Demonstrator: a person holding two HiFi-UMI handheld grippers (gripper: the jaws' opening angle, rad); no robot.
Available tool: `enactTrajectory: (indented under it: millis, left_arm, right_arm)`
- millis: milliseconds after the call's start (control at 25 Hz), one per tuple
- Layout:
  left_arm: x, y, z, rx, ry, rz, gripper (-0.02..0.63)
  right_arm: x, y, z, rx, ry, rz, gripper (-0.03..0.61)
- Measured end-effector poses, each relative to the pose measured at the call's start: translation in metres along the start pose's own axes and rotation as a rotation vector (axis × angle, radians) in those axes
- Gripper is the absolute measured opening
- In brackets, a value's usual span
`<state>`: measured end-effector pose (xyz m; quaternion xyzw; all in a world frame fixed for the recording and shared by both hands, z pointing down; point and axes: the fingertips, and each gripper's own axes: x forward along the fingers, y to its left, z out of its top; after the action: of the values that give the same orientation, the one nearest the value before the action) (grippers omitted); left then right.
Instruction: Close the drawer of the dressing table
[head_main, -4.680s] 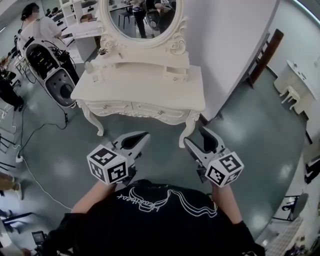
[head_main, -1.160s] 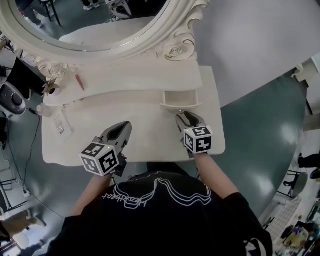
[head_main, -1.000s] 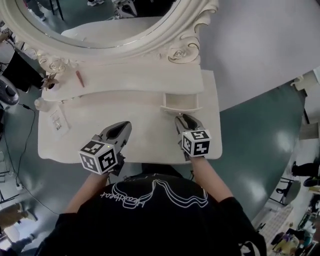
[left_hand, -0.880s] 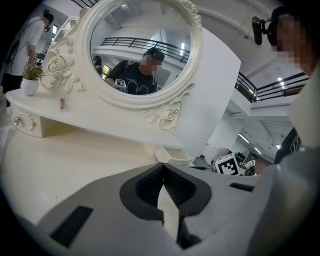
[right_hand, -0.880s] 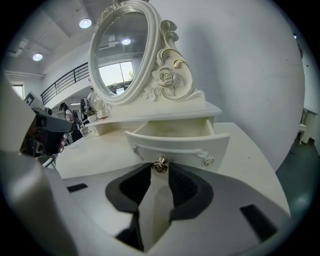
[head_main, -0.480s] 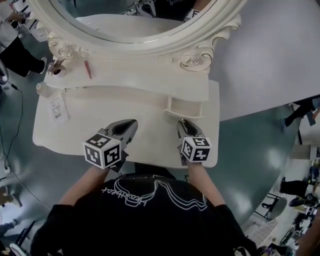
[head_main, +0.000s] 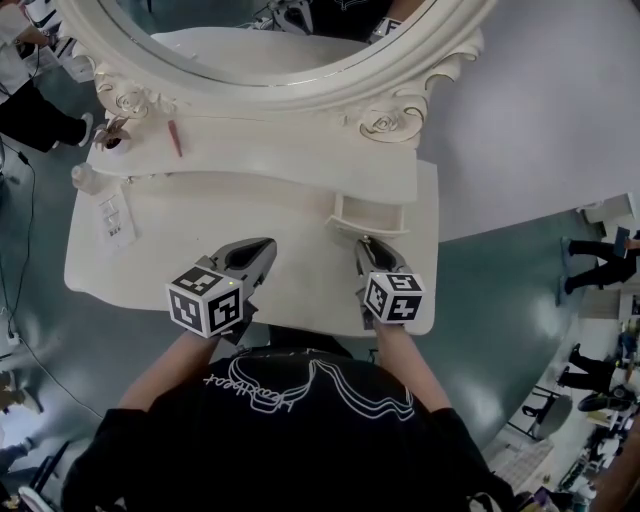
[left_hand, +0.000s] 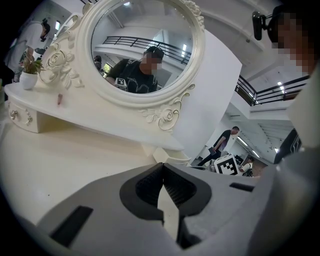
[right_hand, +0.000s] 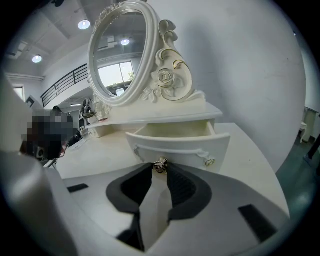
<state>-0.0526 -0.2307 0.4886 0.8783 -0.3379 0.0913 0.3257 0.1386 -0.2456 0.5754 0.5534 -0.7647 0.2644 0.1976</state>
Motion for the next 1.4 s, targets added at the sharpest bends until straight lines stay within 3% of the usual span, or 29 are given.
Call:
enactTrajectory:
  millis: [1400]
  left_arm:
    - [0.003, 0.028, 0.015, -0.034, -0.03, 0.061, 0.003]
  right_arm:
    - [0.043, -0.026, 0.039, -0.005, 0.017, 0.001, 0.101]
